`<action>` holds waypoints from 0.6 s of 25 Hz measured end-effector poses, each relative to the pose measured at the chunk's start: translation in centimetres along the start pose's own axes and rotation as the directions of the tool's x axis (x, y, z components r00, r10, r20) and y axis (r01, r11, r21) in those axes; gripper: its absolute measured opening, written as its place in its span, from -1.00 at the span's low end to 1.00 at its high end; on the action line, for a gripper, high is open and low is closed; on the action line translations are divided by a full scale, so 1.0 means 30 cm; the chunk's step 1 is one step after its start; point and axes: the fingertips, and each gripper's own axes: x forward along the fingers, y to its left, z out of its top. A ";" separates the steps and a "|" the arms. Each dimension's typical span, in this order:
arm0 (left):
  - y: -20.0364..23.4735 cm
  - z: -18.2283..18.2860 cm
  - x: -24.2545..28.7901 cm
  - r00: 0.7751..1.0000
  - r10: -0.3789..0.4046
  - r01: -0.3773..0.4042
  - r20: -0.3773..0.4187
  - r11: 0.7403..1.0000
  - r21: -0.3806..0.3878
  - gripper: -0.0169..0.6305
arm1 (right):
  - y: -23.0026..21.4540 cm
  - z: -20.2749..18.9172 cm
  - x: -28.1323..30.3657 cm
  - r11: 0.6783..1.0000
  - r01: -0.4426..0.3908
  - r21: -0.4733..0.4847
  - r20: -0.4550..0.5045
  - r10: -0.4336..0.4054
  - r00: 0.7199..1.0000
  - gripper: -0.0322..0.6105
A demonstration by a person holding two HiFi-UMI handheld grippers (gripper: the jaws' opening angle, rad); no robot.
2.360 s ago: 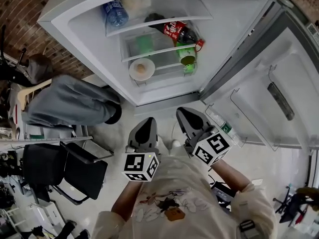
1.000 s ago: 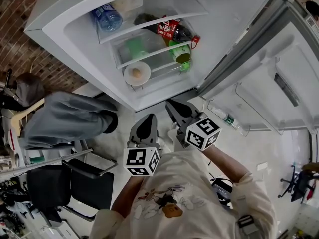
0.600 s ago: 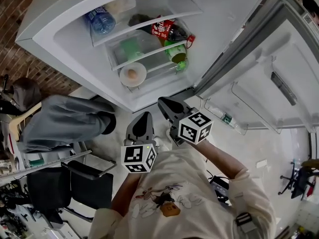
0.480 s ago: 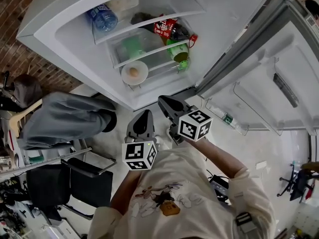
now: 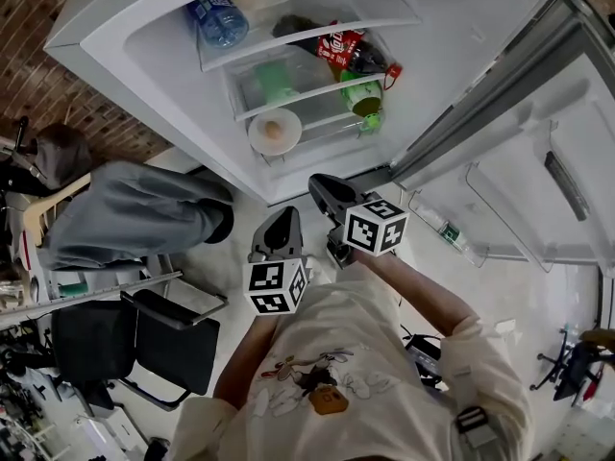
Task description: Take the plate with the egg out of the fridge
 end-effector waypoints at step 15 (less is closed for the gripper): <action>0.002 -0.033 -0.010 1.000 0.008 -0.008 0.000 0.999 0.032 -0.91 | -0.073 -0.052 0.112 0.993 0.023 0.114 -0.039 -0.019 0.999 -0.75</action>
